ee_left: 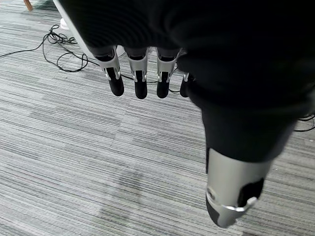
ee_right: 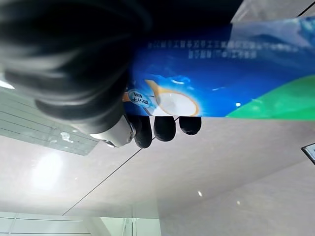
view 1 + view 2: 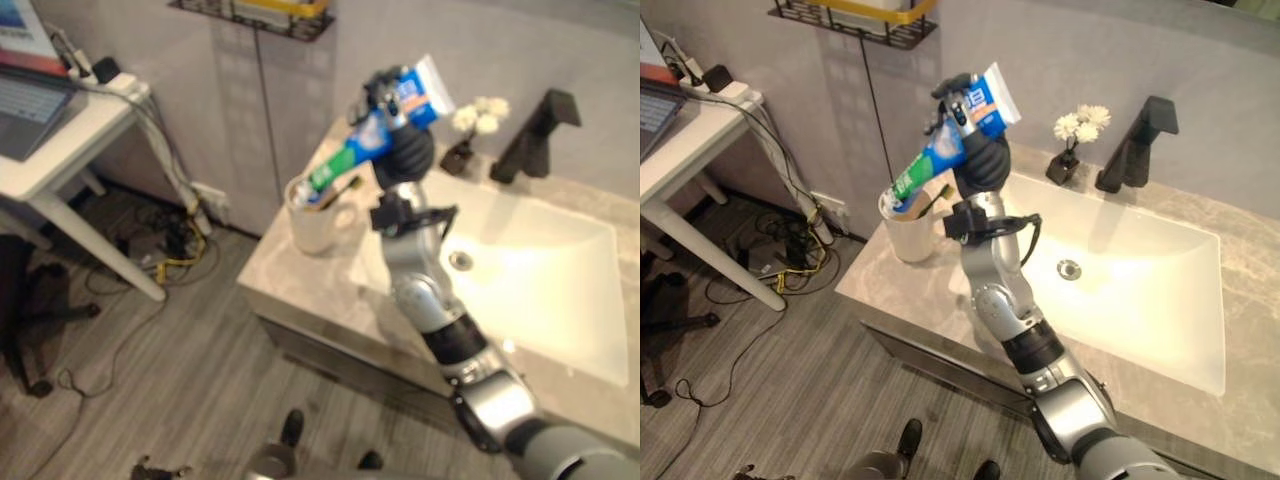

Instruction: Put brush and paste in cup on sink, flatten towel.

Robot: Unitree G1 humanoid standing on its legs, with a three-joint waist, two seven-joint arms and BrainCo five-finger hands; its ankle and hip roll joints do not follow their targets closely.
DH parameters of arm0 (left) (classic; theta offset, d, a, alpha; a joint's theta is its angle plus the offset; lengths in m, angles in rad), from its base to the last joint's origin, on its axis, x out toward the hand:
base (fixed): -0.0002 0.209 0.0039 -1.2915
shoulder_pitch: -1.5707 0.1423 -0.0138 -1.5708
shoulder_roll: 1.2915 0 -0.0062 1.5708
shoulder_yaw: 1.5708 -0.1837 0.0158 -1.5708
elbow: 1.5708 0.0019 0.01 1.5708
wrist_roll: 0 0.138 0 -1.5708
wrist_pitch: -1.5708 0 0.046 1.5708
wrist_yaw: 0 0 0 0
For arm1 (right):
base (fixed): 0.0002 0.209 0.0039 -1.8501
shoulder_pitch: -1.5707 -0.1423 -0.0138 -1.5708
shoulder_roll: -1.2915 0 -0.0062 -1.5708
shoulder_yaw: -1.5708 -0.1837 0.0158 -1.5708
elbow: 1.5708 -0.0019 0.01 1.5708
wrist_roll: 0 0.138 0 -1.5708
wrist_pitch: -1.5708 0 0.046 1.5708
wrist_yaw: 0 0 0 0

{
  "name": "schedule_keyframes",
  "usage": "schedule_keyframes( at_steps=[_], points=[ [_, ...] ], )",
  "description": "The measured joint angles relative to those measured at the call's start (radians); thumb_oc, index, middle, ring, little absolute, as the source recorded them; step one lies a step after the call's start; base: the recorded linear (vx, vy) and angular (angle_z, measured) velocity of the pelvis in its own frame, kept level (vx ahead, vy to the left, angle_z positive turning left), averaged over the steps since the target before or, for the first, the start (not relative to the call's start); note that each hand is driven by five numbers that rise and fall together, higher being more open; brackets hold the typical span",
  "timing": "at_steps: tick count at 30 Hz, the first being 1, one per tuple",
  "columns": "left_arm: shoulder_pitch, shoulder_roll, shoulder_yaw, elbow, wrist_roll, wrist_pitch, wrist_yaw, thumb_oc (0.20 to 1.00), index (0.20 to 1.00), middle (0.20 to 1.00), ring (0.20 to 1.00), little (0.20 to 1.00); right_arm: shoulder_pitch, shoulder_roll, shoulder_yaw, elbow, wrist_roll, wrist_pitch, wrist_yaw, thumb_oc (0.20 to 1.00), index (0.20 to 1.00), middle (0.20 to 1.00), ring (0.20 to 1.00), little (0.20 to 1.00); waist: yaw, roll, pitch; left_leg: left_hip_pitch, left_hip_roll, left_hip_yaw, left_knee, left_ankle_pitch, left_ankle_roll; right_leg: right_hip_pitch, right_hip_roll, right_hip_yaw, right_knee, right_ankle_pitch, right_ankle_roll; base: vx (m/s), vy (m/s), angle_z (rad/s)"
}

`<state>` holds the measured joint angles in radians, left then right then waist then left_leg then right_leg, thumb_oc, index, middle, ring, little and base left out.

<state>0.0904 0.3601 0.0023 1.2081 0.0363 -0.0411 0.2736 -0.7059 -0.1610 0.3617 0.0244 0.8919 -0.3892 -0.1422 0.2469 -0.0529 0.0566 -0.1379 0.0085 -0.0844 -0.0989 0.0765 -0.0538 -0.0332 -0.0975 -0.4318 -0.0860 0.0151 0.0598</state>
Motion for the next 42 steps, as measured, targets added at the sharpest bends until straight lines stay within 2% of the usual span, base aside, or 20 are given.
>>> schedule_keyframes(
  at_steps=[14, 20, 36, 42],
  points=[
    [-0.001, 0.0, -0.032, -0.019, 0.001, -0.017, 0.0, 1.0, 1.0, 1.0, 1.0, 1.0, 0.0, -0.012, 0.002, 0.044, -0.074, 0.002, -0.019, 0.2, 0.2, 0.2, 0.2, 0.2, 0.004, -0.023, -0.006, 0.0, -0.006, -0.007, 0.0, 0.002, 0.002, 0.002, -0.005, -0.004, 0.0, 0.001, 0.002, 0.02, 0.021, 0.02],
    [-0.001, 0.0, -0.043, -0.019, 0.001, -0.018, -0.003, 1.0, 1.0, 1.0, 1.0, 1.0, 0.0, -0.044, 0.008, 0.069, -0.151, 0.005, -0.025, 0.2, 0.2, 0.2, 0.2, 0.2, 0.006, -0.039, -0.005, -0.004, -0.008, -0.009, 0.0, 0.002, 0.003, 0.0, -0.007, -0.005, 0.0, 0.0, 0.002, 0.0, 0.0, 0.0],
    [-0.001, -0.003, -0.071, -0.02, 0.002, -0.023, -0.003, 1.0, 1.0, 1.0, 1.0, 1.0, -0.001, -0.121, 0.078, 0.08, -0.306, 0.05, -0.036, 0.2, 0.2, 0.2, 0.2, 0.2, 0.008, -0.05, -0.005, -0.019, -0.008, -0.003, 0.0, 0.002, 0.003, -0.02, -0.007, 0.005, 0.0, 0.002, 0.005, 0.0, 0.004, -0.01],
    [-0.001, -0.002, -0.072, -0.021, 0.002, -0.036, -0.003, 1.0, 1.0, 1.0, 1.0, 1.0, -0.003, -0.125, 0.091, 0.081, -0.348, 0.069, -0.036, 0.2, 0.2, 0.2, 0.2, 0.2, 0.008, -0.073, 0.001, -0.021, -0.007, -0.001, 0.0, 0.001, 0.003, -0.023, -0.006, 0.007, 0.0, 0.002, 0.005, 0.0, 0.0, 0.0]
  ],
)
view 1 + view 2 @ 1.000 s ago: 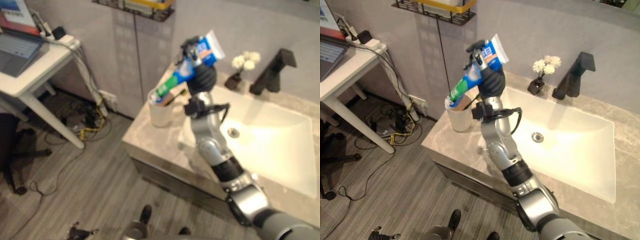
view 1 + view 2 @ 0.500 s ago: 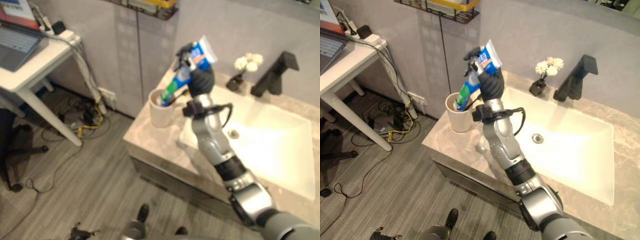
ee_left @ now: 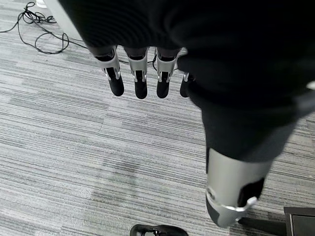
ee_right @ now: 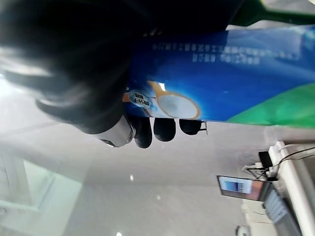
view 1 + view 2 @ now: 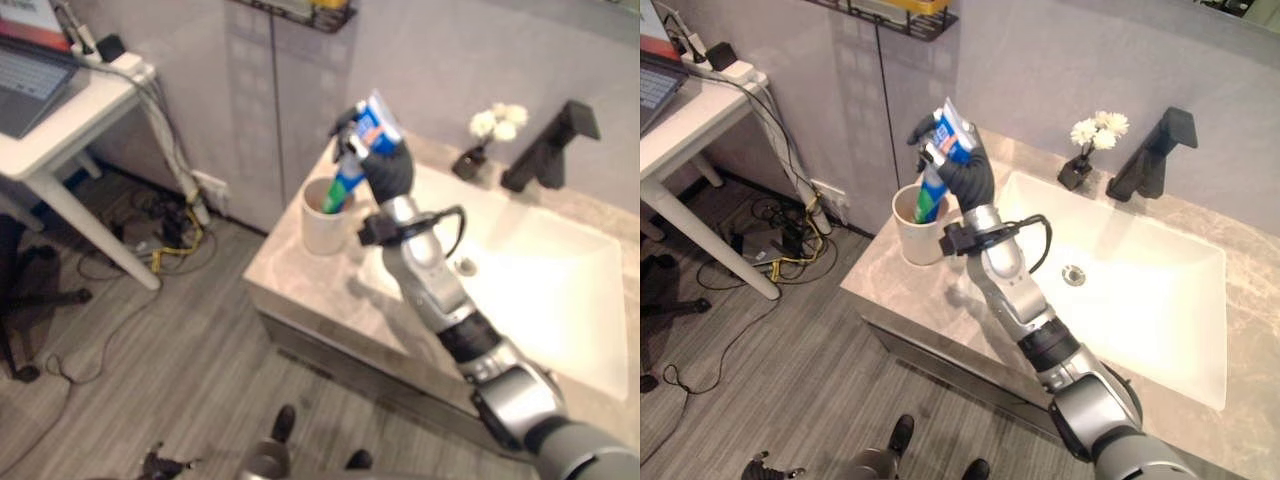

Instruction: Put brush and paste in cup on sink, flatten towel.

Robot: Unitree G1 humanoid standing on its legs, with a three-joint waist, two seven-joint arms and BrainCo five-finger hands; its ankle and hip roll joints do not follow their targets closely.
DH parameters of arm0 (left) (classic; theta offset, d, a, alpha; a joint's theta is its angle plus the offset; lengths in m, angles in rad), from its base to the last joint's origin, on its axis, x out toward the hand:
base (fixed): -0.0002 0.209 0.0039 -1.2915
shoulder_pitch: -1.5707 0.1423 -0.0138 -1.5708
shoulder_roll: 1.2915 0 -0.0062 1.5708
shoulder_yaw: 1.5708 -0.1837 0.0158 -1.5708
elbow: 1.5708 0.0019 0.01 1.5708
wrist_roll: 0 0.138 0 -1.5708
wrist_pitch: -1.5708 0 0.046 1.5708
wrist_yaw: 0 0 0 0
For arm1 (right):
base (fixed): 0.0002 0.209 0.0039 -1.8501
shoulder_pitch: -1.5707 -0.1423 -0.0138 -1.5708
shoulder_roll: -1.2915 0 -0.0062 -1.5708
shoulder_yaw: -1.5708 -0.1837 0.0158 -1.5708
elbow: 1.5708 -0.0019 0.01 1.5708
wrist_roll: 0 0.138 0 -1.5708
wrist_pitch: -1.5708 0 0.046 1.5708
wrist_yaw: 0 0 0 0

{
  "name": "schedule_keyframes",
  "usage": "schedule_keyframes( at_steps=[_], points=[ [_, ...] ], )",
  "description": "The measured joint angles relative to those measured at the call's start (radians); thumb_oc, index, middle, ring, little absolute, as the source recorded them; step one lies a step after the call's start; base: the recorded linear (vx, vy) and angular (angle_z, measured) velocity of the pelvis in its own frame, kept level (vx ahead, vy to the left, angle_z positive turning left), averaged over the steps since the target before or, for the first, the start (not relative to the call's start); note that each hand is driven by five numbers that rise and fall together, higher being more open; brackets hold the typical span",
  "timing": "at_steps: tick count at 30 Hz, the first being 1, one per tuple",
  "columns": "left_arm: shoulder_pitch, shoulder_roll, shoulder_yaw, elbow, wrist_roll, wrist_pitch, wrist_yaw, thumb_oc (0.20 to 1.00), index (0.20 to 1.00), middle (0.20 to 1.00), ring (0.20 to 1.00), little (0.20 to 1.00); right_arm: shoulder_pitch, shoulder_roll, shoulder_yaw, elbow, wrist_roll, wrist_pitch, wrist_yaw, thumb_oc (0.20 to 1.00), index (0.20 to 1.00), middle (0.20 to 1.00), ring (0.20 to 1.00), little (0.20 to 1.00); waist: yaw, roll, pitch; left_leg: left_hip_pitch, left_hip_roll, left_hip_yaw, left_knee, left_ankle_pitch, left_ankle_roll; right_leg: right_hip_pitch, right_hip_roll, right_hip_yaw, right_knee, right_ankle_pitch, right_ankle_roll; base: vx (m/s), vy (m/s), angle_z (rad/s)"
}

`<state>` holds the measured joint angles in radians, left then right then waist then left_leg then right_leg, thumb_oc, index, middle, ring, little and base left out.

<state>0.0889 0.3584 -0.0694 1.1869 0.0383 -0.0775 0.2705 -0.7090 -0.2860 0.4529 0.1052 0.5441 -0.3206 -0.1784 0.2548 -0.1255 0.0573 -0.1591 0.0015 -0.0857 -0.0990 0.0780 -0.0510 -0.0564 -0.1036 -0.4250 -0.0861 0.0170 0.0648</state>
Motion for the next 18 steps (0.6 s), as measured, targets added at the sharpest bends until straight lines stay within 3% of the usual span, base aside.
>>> schedule_keyframes(
  at_steps=[3, 13, 14, 15, 16, 18],
  points=[
    [0.0, 0.0, -0.008, 0.0, 0.0, -0.003, 0.0, 1.0, 1.0, 1.0, 1.0, 1.0, -0.005, 0.002, 0.006, 0.0, -0.005, 0.008, 0.0, 0.2, 0.2, 0.2, 0.2, 0.2, 0.001, -0.016, -0.002, -0.015, 0.0, 0.004, 0.0, 0.001, 0.002, -0.015, 0.0, 0.003, 0.0, 0.002, 0.001, 0.0, 0.0, 0.0],
    [-0.001, 0.0, -0.009, 0.0, -0.001, -0.003, 0.001, 1.0, 1.0, 1.0, 1.0, 1.0, -0.035, 0.003, 0.029, 0.001, -0.033, 0.015, 0.0, 0.2, 0.2, 0.2, 0.2, 0.2, 0.001, -0.019, 0.001, -0.014, 0.001, 0.018, 0.0, 0.001, 0.002, -0.019, -0.001, 0.014, 0.0, 0.004, 0.003, -0.01, 0.001, -0.02],
    [-0.001, 0.0, -0.009, 0.0, -0.001, -0.003, 0.001, 1.0, 1.0, 1.0, 1.0, 1.0, -0.035, 0.003, 0.03, 0.001, -0.033, 0.015, 0.0, 0.376, 0.376, 0.376, 0.376, 0.376, 0.001, -0.019, 0.001, -0.013, 0.001, 0.019, 0.0, 0.001, 0.002, -0.019, -0.001, 0.015, 0.0, 0.004, 0.003, 0.0, 0.0, 0.0],
    [-0.001, 0.0, -0.009, 0.0, -0.001, -0.004, 0.001, 1.0, 1.0, 1.0, 1.0, 1.0, -0.035, 0.004, 0.03, 0.001, -0.033, 0.015, 0.0, 0.903, 0.903, 0.903, 0.903, 0.903, 0.001, -0.019, 0.001, -0.013, 0.001, 0.019, 0.0, 0.001, 0.002, -0.019, -0.001, 0.015, -0.001, 0.004, 0.003, 0.0, 0.0, 0.0],
    [-0.001, 0.0, -0.009, 0.0, -0.001, -0.003, 0.001, 1.0, 1.0, 1.0, 1.0, 1.0, -0.035, 0.004, 0.03, 0.001, -0.033, 0.015, 0.0, 1.0, 1.0, 1.0, 1.0, 1.0, 0.001, -0.019, 0.001, -0.013, 0.001, 0.019, 0.0, 0.001, 0.002, -0.019, 0.0, 0.015, -0.001, 0.004, 0.003, 0.0, 0.0, 0.0],
    [-0.001, 0.0, -0.009, 0.001, -0.001, -0.004, 0.001, 1.0, 1.0, 1.0, 1.0, 1.0, -0.037, 0.004, 0.033, 0.001, -0.033, 0.015, 0.001, 1.0, 1.0, 1.0, 1.0, 1.0, 0.001, -0.019, 0.001, -0.012, 0.002, 0.02, 0.0, 0.001, 0.002, -0.019, 0.0, 0.017, -0.004, 0.004, 0.003, -0.02, -0.008, -0.01]
  ],
)
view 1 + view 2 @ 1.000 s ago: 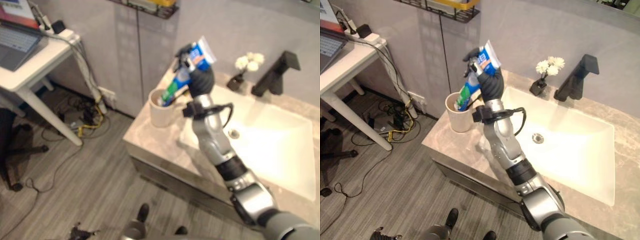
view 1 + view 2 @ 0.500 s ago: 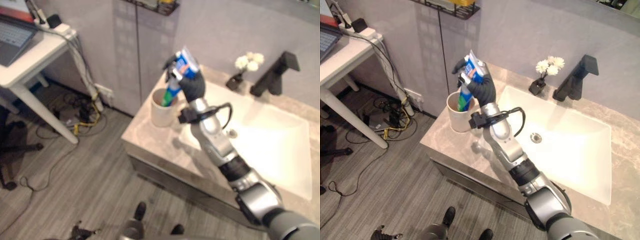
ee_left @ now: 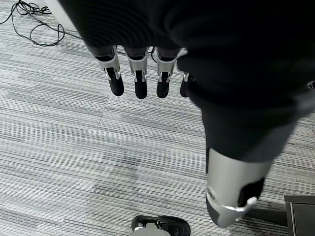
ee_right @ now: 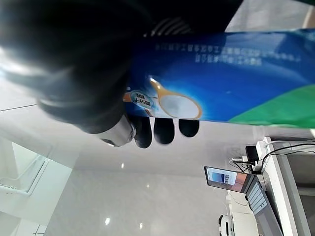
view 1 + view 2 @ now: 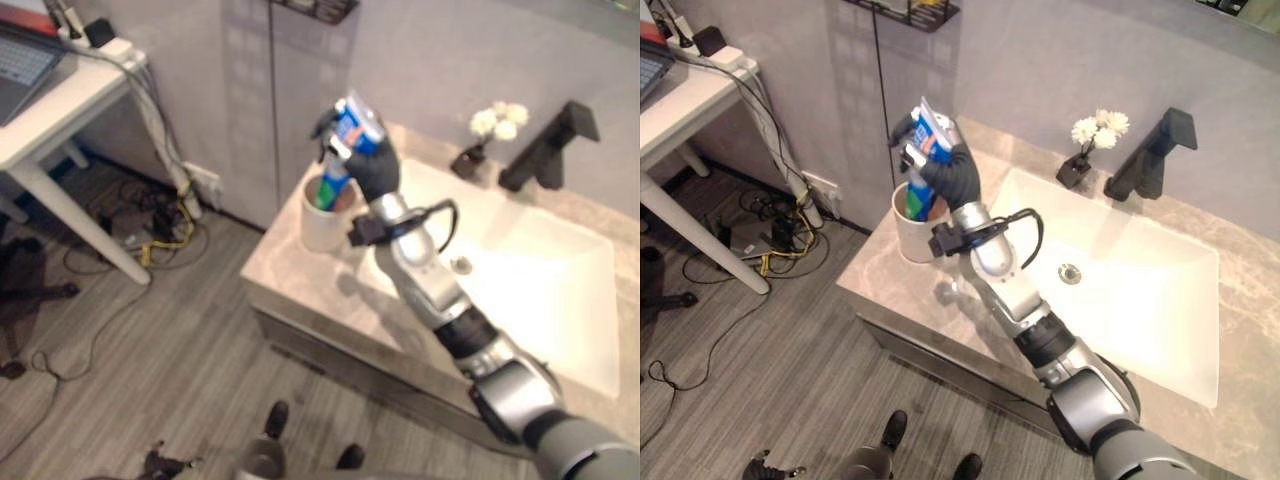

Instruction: Put brush and paste in cup on sink, flatten towel.

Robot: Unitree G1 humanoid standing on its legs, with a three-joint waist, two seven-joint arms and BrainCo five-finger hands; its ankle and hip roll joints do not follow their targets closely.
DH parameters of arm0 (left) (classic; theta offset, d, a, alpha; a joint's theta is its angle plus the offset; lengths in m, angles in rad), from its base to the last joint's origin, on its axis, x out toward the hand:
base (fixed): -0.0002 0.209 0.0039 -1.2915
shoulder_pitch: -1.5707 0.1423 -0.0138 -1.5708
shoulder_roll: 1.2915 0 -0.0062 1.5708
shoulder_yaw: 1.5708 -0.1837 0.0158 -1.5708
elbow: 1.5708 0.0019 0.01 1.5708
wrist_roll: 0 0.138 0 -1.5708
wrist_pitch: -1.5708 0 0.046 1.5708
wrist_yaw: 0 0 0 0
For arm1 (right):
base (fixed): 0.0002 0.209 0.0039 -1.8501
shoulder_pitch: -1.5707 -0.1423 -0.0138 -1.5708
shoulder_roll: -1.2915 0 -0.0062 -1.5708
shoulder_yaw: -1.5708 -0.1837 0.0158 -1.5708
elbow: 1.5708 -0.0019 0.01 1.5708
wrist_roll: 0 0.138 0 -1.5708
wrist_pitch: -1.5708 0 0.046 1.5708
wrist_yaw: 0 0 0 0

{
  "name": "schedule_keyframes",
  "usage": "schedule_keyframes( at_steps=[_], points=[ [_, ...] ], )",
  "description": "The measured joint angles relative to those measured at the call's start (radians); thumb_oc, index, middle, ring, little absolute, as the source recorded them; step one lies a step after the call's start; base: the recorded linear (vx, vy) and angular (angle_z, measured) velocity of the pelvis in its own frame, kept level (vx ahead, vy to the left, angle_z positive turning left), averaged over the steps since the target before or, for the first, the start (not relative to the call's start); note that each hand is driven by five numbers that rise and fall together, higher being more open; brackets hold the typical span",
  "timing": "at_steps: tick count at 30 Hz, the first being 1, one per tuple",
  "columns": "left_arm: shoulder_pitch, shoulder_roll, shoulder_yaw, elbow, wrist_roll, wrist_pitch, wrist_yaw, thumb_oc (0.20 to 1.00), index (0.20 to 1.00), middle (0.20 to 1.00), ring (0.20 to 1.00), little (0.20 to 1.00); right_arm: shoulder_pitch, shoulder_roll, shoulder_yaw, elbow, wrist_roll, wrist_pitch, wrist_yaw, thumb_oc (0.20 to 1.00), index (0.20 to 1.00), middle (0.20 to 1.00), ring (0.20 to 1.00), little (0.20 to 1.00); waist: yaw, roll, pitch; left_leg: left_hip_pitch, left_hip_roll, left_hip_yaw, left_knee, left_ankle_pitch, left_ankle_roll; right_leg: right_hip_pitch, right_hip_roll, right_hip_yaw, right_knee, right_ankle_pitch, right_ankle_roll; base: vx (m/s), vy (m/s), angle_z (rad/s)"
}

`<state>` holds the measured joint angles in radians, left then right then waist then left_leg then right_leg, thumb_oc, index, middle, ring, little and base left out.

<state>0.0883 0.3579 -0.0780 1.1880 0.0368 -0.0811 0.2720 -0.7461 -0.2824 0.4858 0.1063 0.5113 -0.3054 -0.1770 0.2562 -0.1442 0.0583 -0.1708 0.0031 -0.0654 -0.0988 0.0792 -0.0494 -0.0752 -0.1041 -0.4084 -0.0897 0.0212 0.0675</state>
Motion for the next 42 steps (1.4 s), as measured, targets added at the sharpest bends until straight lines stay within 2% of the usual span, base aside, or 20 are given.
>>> schedule_keyframes(
  at_steps=[11, 13, 17, 21, 24, 25, 27, 28, 29, 30, 31, 32, 33, 34, 35, 36, 38, 39, 42],
  points=[
    [0.001, -0.011, -0.029, 0.0, 0.001, 0.0, -0.015, 1.0, 1.0, 1.0, 1.0, 1.0, -0.024, -0.004, -0.008, 0.0, -0.001, 0.0, 0.0, 1.0, 1.0, 1.0, 1.0, 1.0, 0.001, 0.021, 0.011, 0.018, 0.003, 0.016, 0.0, 0.0, 0.0, 0.011, 0.0, 0.013, -0.002, 0.004, -0.002, -0.02, -0.013, -0.04],
    [0.0, -0.026, -0.031, 0.001, 0.002, 0.0, -0.021, 1.0, 1.0, 1.0, 1.0, 1.0, -0.024, -0.008, -0.014, 0.0, -0.008, 0.0, -0.007, 1.0, 1.0, 1.0, 1.0, 1.0, 0.0, 0.037, 0.018, 0.039, 0.002, 0.022, 0.0, 0.0, 0.0, 0.028, -0.001, 0.018, -0.003, 0.005, -0.002, -0.06, -0.036, -0.06],
    [-0.006, -0.044, -0.079, -0.008, 0.033, 0.0, -0.021, 1.0, 1.0, 1.0, 1.0, 1.0, -0.024, -0.011, -0.08, -0.02, -0.122, -0.002, -0.067, 1.0, 1.0, 1.0, 1.0, 1.0, -0.003, 0.065, 0.02, 0.071, 0.004, 0.045, 0.0, -0.003, 0.003, 0.048, -0.001, 0.044, -0.002, 0.007, -0.002, -0.04, -0.029, -0.17],
    [-0.008, -0.065, -0.097, -0.026, 0.041, -0.001, -0.021, 1.0, 1.0, 1.0, 1.0, 1.0, -0.024, -0.041, -0.118, -0.045, -0.202, -0.006, -0.122, 1.0, 1.0, 1.0, 1.0, 1.0, -0.03, 0.087, 0.01, 0.099, 0.008, 0.082, 0.0, -0.009, 0.008, 0.058, -0.001, 0.082, -0.002, 0.013, -0.003, -0.03, -0.039, -0.31],
    [0.001, -0.083, -0.14, -0.091, 0.062, -0.006, -0.025, 1.0, 1.0, 1.0, 1.0, 1.0, 0.021, -0.137, -0.236, -0.19, -0.338, -0.004, -0.172, 1.0, 1.0, 1.0, 1.0, 1.0, -0.057, 0.11, -0.006, 0.129, 0.009, 0.131, -0.001, -0.02, 0.017, 0.065, -0.002, 0.131, -0.003, 0.02, 0.0, -0.01, -0.04, -0.48],
    [-0.005, -0.089, -0.148, -0.101, 0.073, -0.016, -0.032, 1.0, 1.0, 1.0, 1.0, 1.0, 0.03, -0.165, -0.284, -0.222, -0.366, -0.006, -0.198, 1.0, 1.0, 1.0, 1.0, 1.0, -0.092, 0.12, -0.013, 0.144, 0.012, 0.148, 0.0, -0.025, 0.016, 0.065, -0.003, 0.148, -0.003, 0.025, 0.001, -0.01, -0.038, -0.27],
    [0.027, -0.086, -0.149, -0.224, 0.097, -0.035, -0.041, 1.0, 1.0, 1.0, 1.0, 1.0, 0.157, -0.401, -0.419, -0.28, -0.539, -0.005, -0.247, 1.0, 1.0, 1.0, 1.0, 1.0, -0.096, 0.126, -0.022, 0.152, 0.005, 0.15, -0.001, -0.029, 0.022, 0.075, -0.005, 0.158, 0.001, 0.027, 0.004, 0.02, -0.028, -0.18],
    [0.033, -0.082, -0.143, -0.231, 0.1, -0.05, -0.04, 1.0, 1.0, 1.0, 1.0, 1.0, 0.161, -0.461, -0.447, -0.264, -0.564, 0.012, -0.264, 1.0, 1.0, 1.0, 1.0, 1.0, -0.117, 0.129, -0.026, 0.16, 0.007, 0.161, 0.001, -0.031, 0.025, 0.074, -0.006, 0.167, 0.0, 0.028, 0.006, 0.02, -0.027, -0.25],
    [0.017, -0.081, -0.151, -0.233, 0.122, -0.057, -0.058, 1.0, 1.0, 1.0, 1.0, 1.0, 0.23, -0.569, -0.5, -0.279, -0.666, 0.04, -0.311, 1.0, 1.0, 1.0, 1.0, 1.0, -0.14, 0.135, -0.026, 0.165, 0.007, 0.179, 0.0, -0.037, 0.025, 0.074, -0.004, 0.183, -0.002, 0.028, 0.008, 0.0, -0.038, -0.48],
    [0.044, -0.064, -0.153, -0.259, 0.141, -0.073, -0.06, 1.0, 1.0, 1.0, 1.0, 1.0, 0.35, -0.699, -0.641, -0.219, -0.788, 0.039, -0.348, 1.0, 1.0, 1.0, 1.0, 1.0, -0.168, 0.138, -0.039, 0.172, 0.007, 0.188, -0.001, -0.043, 0.03, 0.071, -0.005, 0.195, -0.002, 0.03, 0.007, 0.01, -0.038, -0.58],
    [0.057, -0.05, -0.158, -0.26, 0.145, -0.068, -0.068, 1.0, 1.0, 1.0, 1.0, 1.0, 0.373, -0.676, -0.701, -0.157, -0.784, 0.046, -0.379, 1.0, 1.0, 1.0, 1.0, 1.0, -0.192, 0.137, -0.04, 0.182, 0.01, 0.199, -0.001, -0.047, 0.028, 0.073, 0.0, 0.215, -0.002, 0.03, 0.007, 0.02, -0.057, -0.52],
    [0.059, -0.039, -0.159, -0.265, 0.159, -0.069, -0.079, 1.0, 1.0, 1.0, 1.0, 1.0, 0.434, -0.627, -0.817, -0.085, -0.784, 0.043, -0.427, 1.0, 1.0, 1.0, 1.0, 1.0, -0.217, 0.136, -0.049, 0.179, 0.013, 0.195, -0.002, -0.052, 0.028, 0.075, 0.003, 0.22, -0.003, 0.028, 0.007, 0.02, -0.052, -0.23],
    [0.053, -0.036, -0.153, -0.266, 0.16, -0.073, -0.081, 1.0, 1.0, 1.0, 1.0, 1.0, 0.497, -0.615, -0.886, -0.012, -0.776, 0.056, -0.465, 1.0, 1.0, 1.0, 1.0, 1.0, -0.228, 0.134, -0.056, 0.183, 0.014, 0.195, -0.001, -0.053, 0.027, 0.074, 0.004, 0.22, -0.003, 0.027, 0.007, 0.0, -0.057, 0.03],
    [0.052, -0.028, -0.147, -0.276, 0.159, -0.081, -0.081, 1.0, 1.0, 1.0, 1.0, 1.0, 0.613, -0.643, -0.946, 0.152, -0.773, 0.087, -0.491, 1.0, 1.0, 1.0, 1.0, 1.0, -0.237, 0.134, -0.063, 0.179, 0.014, 0.194, -0.001, -0.053, 0.028, 0.071, 0.004, 0.22, -0.003, 0.026, 0.007, 0.0, -0.058, 0.01],
    [0.06, -0.021, -0.143, -0.285, 0.159, -0.081, -0.082, 1.0, 1.0, 1.0, 1.0, 1.0, 0.648, -0.644, -0.962, 0.227, -0.767, 0.116, -0.491, 1.0, 1.0, 1.0, 1.0, 1.0, -0.248, 0.137, -0.064, 0.172, 0.014, 0.194, -0.001, -0.054, 0.028, 0.065, 0.004, 0.22, -0.003, 0.026, 0.007, 0.0, -0.057, -0.16],
    [0.073, -0.018, -0.135, -0.284, 0.158, -0.078, -0.087, 1.0, 1.0, 1.0, 1.0, 1.0, 0.682, -0.623, -0.993, 0.281, -0.733, 0.145, -0.506, 1.0, 1.0, 1.0, 1.0, 1.0, -0.269, 0.152, -0.063, 0.17, 0.015, 0.207, -0.001, -0.054, 0.029, 0.054, 0.005, 0.229, -0.003, 0.028, 0.006, 0.0, -0.053, -0.16],
    [0.081, -0.02, -0.124, -0.284, 0.156, -0.078, -0.101, 1.0, 1.0, 1.0, 1.0, 1.0, 0.745, -0.61, -1.02, 0.366, -0.698, 0.157, -0.516, 1.0, 1.0, 1.0, 1.0, 1.0, -0.272, 0.16, -0.066, 0.172, 0.016, 0.207, -0.001, -0.054, 0.029, 0.056, 0.006, 0.229, -0.003, 0.029, 0.006, -0.01, -0.037, -0.06],
    [0.087, -0.02, -0.116, -0.277, 0.155, -0.079, -0.102, 1.0, 1.0, 1.0, 1.0, 1.0, 0.775, -0.578, -1.027, 0.473, -0.658, 0.171, -0.517, 1.0, 1.0, 1.0, 1.0, 1.0, -0.271, 0.166, -0.071, 0.173, 0.019, 0.207, -0.002, -0.056, 0.03, 0.057, 0.009, 0.231, -0.003, 0.027, 0.007, -0.02, -0.044, -0.06],
    [0.091, -0.019, -0.116, -0.272, 0.152, -0.068, -0.103, 1.0, 1.0, 1.0, 1.0, 1.0, 0.775, -0.545, -0.991, 0.708, -0.576, 0.157, -0.517, 1.0, 1.0, 1.0, 1.0, 1.0, -0.264, 0.172, -0.073, 0.17, 0.023, 0.213, -0.002, -0.055, 0.03, 0.05, 0.012, 0.237, -0.003, 0.026, 0.007, -0.01, -0.031, -0.05]
  ],
)
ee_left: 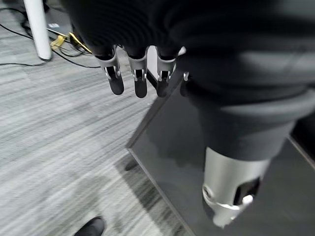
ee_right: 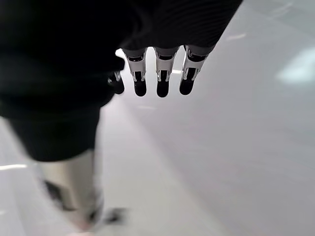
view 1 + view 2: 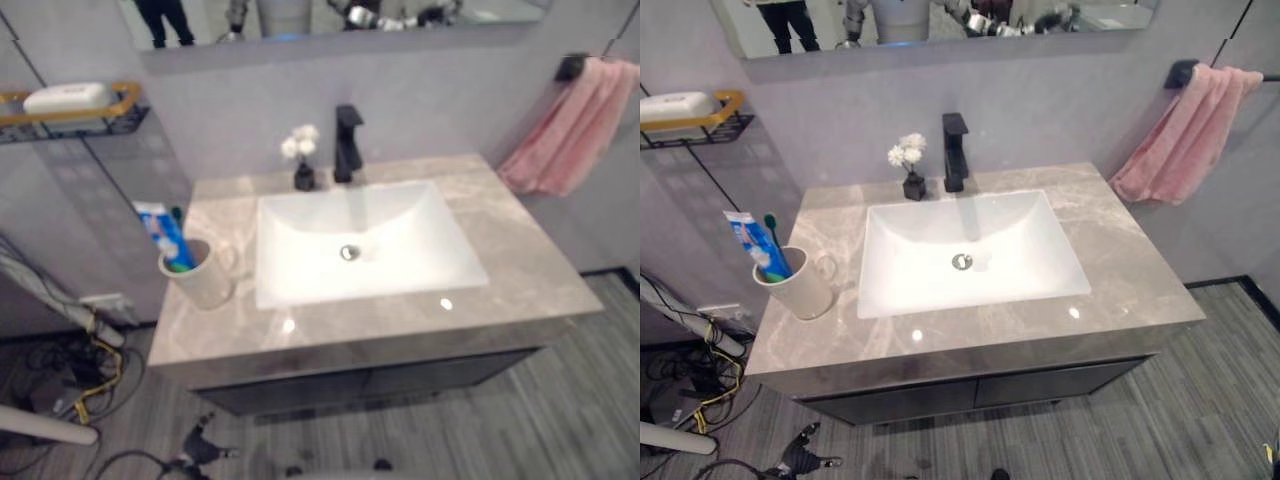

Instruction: Put brush and paste in cup on sink, flatten towel.

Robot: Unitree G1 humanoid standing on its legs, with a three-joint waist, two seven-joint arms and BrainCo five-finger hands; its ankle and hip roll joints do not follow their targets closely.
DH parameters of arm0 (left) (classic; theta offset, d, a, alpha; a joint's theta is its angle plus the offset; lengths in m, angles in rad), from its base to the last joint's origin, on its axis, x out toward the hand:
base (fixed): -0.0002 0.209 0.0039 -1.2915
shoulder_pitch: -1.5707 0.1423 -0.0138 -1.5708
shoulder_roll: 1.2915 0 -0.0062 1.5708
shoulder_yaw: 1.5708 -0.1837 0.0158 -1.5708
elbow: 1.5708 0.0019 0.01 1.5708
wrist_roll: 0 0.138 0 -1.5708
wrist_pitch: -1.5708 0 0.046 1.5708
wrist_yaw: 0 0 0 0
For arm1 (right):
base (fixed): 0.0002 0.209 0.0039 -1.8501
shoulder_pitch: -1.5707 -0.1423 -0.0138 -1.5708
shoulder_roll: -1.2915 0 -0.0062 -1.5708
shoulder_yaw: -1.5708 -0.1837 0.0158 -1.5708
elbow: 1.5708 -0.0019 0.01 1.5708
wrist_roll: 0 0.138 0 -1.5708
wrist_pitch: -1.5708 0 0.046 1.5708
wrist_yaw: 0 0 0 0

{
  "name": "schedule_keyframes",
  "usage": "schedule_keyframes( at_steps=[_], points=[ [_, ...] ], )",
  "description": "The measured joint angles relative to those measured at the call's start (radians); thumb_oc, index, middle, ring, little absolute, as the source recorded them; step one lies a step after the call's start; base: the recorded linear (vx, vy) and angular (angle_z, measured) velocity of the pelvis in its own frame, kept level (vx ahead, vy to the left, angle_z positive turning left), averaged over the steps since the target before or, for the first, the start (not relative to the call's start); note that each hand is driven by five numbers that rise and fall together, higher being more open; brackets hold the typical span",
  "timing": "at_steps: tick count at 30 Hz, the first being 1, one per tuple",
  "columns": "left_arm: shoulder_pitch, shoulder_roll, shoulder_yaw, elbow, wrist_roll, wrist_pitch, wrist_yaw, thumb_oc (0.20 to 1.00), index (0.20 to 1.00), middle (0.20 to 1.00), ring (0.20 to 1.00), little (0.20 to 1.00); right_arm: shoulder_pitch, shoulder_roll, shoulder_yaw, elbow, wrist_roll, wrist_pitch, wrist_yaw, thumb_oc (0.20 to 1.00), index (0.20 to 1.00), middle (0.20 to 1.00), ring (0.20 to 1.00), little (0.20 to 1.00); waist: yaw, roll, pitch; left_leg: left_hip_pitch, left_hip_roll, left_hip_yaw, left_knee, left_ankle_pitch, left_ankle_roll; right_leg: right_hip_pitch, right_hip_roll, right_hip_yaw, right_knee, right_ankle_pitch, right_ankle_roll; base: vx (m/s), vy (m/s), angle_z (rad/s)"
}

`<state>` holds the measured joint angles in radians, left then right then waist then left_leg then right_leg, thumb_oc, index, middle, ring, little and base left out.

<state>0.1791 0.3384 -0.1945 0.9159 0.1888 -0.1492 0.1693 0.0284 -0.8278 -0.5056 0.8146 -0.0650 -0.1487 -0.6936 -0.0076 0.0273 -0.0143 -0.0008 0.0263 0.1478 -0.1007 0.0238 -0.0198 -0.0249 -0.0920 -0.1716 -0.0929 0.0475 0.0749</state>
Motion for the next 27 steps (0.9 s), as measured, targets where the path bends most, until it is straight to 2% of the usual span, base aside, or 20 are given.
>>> schedule_keyframes(
  at_steps=[2, 3, 4, 5, 7, 8, 9, 10, 12, 15, 16, 17, 18, 19, 21, 22, 23, 25, 27],
  points=[
    [0.001, 0.0, -0.022, 0.018, -0.017, 0.005, -0.001, 1.0, 1.0, 1.0, 1.0, 1.0, -0.034, 0.05, 0.056, 0.245, 0.147, 0.005, 0.054, 1.0, 1.0, 1.0, 1.0, 1.0, 0.006, 0.009, 0.0, -0.003, 0.003, 0.002, -0.003, -0.005, 0.003, -0.006, 0.002, 0.005, 0.0, -0.003, 0.003, -0.03, -0.05, -0.03],
    [0.004, 0.003, -0.035, 0.031, -0.023, 0.007, -0.006, 1.0, 1.0, 1.0, 1.0, 1.0, -0.078, 0.038, 0.119, 0.397, 0.192, -0.022, 0.093, 1.0, 1.0, 1.0, 1.0, 1.0, 0.009, 0.009, 0.001, -0.003, 0.003, 0.002, -0.003, -0.005, 0.003, -0.007, 0.002, 0.003, 0.0, -0.003, 0.003, -0.03, -0.044, 0.0],
    [-0.002, 0.003, -0.042, 0.042, -0.027, 0.009, -0.013, 1.0, 1.0, 1.0, 1.0, 1.0, -0.122, 0.039, 0.19, 0.543, 0.226, -0.014, 0.138, 1.0, 1.0, 1.0, 1.0, 1.0, 0.014, 0.006, 0.002, -0.003, 0.005, 0.0, -0.002, -0.005, 0.002, -0.002, 0.003, 0.0, 0.0, -0.003, 0.003, -0.03, -0.043, 0.07],
    [-0.003, 0.003, -0.063, 0.054, -0.036, 0.009, -0.024, 1.0, 1.0, 1.0, 1.0, 1.0, -0.156, 0.097, 0.242, 0.686, 0.297, 0.06, 0.226, 1.0, 1.0, 1.0, 1.0, 1.0, 0.019, 0.007, 0.001, -0.008, 0.006, -0.003, -0.002, -0.005, 0.001, -0.011, 0.005, -0.004, 0.0, -0.004, 0.002, -0.02, -0.046, 0.05],
    [0.012, 0.002, -0.083, 0.049, -0.037, 0.013, -0.06, 1.0, 1.0, 1.0, 1.0, 1.0, -0.133, 0.195, 0.316, 0.727, 0.299, 0.075, 0.327, 1.0, 1.0, 1.0, 1.0, 1.0, 0.023, 0.018, 0.003, -0.032, 0.007, -0.022, 0.0, 0.001, 0.001, -0.02, 0.004, -0.021, 0.0, -0.002, -0.002, -0.01, -0.057, 0.21],
    [0.013, 0.007, -0.082, 0.023, -0.037, 0.014, -0.078, 1.0, 1.0, 1.0, 1.0, 1.0, -0.134, 0.236, 0.348, 0.754, 0.297, 0.101, 0.381, 1.0, 1.0, 1.0, 1.0, 1.0, 0.023, 0.014, 0.004, -0.034, 0.007, -0.027, 0.001, 0.004, -0.003, -0.02, 0.005, -0.031, 0.0, -0.003, -0.004, -0.01, -0.041, 0.27],
    [0.042, 0.017, -0.083, -0.028, -0.046, 0.025, -0.111, 1.0, 1.0, 1.0, 1.0, 1.0, -0.129, 0.284, 0.416, 0.757, 0.246, 0.14, 0.439, 1.0, 1.0, 1.0, 1.0, 1.0, 0.045, 0.023, 0.006, -0.035, 0.009, -0.03, 0.0, 0.006, -0.002, -0.017, 0.006, -0.035, 0.0, -0.003, -0.008, -0.01, -0.021, 0.15],
    [0.111, 0.059, -0.085, -0.204, -0.055, 0.029, -0.158, 1.0, 1.0, 1.0, 1.0, 1.0, -0.123, 0.35, 0.563, 0.723, 0.143, 0.168, 0.504, 1.0, 1.0, 1.0, 1.0, 1.0, 0.051, 0.016, 0.019, -0.035, 0.011, -0.037, -0.001, 0.008, -0.005, -0.015, 0.009, -0.04, 0.0, -0.001, -0.012, 0.0, -0.016, 0.16],
    [0.191, 0.143, -0.092, -0.453, -0.065, 0.03, -0.232, 1.0, 1.0, 1.0, 1.0, 1.0, -0.095, 0.405, 0.668, 0.606, 0.009, 0.172, 0.555, 1.0, 1.0, 1.0, 1.0, 1.0, 0.058, 0.037, 0.041, -0.035, 0.008, -0.051, 0.0, 0.012, -0.009, -0.008, 0.006, -0.047, 0.0, 0.0, -0.013, 0.01, -0.011, 0.22],
    [0.319, 0.301, -0.051, -0.755, -0.091, 0.028, -0.335, 1.0, 1.0, 1.0, 1.0, 1.0, -0.087, 0.446, 0.681, 0.573, -0.099, 0.153, 0.608, 1.0, 1.0, 1.0, 1.0, 1.0, 0.082, 0.054, 0.045, -0.035, 0.005, -0.068, 0.0, 0.012, -0.009, 0.001, 0.003, -0.068, 0.0, -0.007, -0.012, 0.02, 0.001, 0.24],
    [0.428, 0.416, 0.04, -0.927, -0.137, 0.015, -0.395, 1.0, 1.0, 1.0, 1.0, 1.0, -0.071, 0.447, 0.651, 0.576, -0.135, 0.157, 0.623, 1.0, 1.0, 1.0, 1.0, 1.0, 0.083, 0.058, 0.048, -0.033, -0.002, -0.091, 0.0, 0.012, -0.009, 0.015, -0.002, -0.089, 0.001, -0.014, -0.009, 0.01, -0.001, 0.44],
    [0.464, 0.448, 0.093, -0.967, -0.16, 0.002, -0.413, 1.0, 1.0, 1.0, 1.0, 1.0, -0.063, 0.444, 0.637, 0.576, -0.136, 0.162, 0.625, 1.0, 1.0, 1.0, 1.0, 1.0, 0.084, 0.071, 0.046, -0.032, -0.006, -0.099, 0.001, 0.013, -0.008, 0.02, -0.005, -0.095, 0.002, -0.017, -0.006, 0.02, 0.001, 0.38],
    [0.49, 0.481, 0.155, -1.009, -0.199, 0.019, -0.438, 1.0, 1.0, 1.0, 1.0, 1.0, -0.049, 0.44, 0.625, 0.574, -0.141, 0.164, 0.633, 1.0, 1.0, 1.0, 1.0, 1.0, 0.094, 0.081, 0.039, -0.033, -0.008, -0.103, 0.0, 0.014, -0.008, 0.022, -0.009, -0.1, 0.0, -0.02, -0.003, 0.02, -0.008, 0.27],
    [0.589, 0.562, 0.316, -1.162, -0.294, 0.038, -0.487, 1.0, 1.0, 1.0, 1.0, 1.0, -0.023, 0.44, 0.618, 0.571, -0.15, 0.165, 0.639, 1.0, 1.0, 1.0, 1.0, 1.0, 0.096, 0.08, 0.039, -0.034, -0.011, -0.118, 0.001, 0.014, -0.008, 0.029, -0.011, -0.122, 0.004, -0.024, 0.001, 0.02, -0.017, 0.26],
    [0.628, 0.569, 0.437, -1.254, -0.394, 0.027, -0.5, 1.0, 1.0, 1.0, 1.0, 1.0, 0.002, 0.438, 0.59, 0.573, -0.152, 0.167, 0.64, 1.0, 1.0, 1.0, 1.0, 1.0, 0.102, 0.08, 0.039, -0.035, -0.015, -0.13, 0.001, 0.014, -0.007, 0.033, -0.014, -0.133, 0.007, -0.026, 0.003, 0.01, -0.021, 0.27],
    [0.572, 0.509, 0.498, -1.285, -0.532, 0.007, -0.498, 1.0, 1.0, 1.0, 1.0, 1.0, 0.026, 0.439, 0.552, 0.582, -0.126, 0.167, 0.642, 1.0, 1.0, 1.0, 1.0, 1.0, 0.112, 0.081, 0.038, -0.034, -0.019, -0.142, 0.001, 0.015, -0.007, 0.041, -0.016, -0.143, 0.007, -0.028, 0.007, 0.01, -0.027, 0.26],
    [0.518, 0.475, 0.49, -1.275, -0.594, -0.014, -0.485, 1.0, 1.0, 1.0, 1.0, 1.0, 0.035, 0.44, 0.549, 0.581, -0.113, 0.167, 0.643, 1.0, 1.0, 1.0, 1.0, 1.0, 0.113, 0.079, 0.037, -0.033, -0.02, -0.149, 0.001, 0.015, -0.007, 0.046, -0.016, -0.149, 0.007, -0.03, 0.009, 0.01, -0.037, 0.23],
    [0.417, 0.387, 0.486, -1.253, -0.674, -0.014, -0.449, 1.0, 1.0, 1.0, 1.0, 1.0, 0.041, 0.455, 0.538, 0.579, -0.07, 0.162, 0.644, 1.0, 1.0, 1.0, 1.0, 1.0, 0.116, 0.06, 0.028, -0.038, -0.018, -0.161, 0.001, 0.018, -0.011, 0.046, -0.014, -0.158, 0.007, -0.034, 0.01, 0.02, -0.027, 0.14],
    [0.385, 0.385, 0.482, -1.242, -0.706, -0.014, -0.42, 1.0, 1.0, 1.0, 1.0, 1.0, 0.034, 0.464, 0.538, 0.576, -0.042, 0.155, 0.642, 1.0, 1.0, 1.0, 1.0, 1.0, 0.115, 0.039, 0.016, -0.041, -0.014, -0.164, 0.001, 0.019, -0.013, 0.045, -0.012, -0.168, 0.007, -0.037, 0.009, 0.01, -0.017, 0.08]
  ],
)
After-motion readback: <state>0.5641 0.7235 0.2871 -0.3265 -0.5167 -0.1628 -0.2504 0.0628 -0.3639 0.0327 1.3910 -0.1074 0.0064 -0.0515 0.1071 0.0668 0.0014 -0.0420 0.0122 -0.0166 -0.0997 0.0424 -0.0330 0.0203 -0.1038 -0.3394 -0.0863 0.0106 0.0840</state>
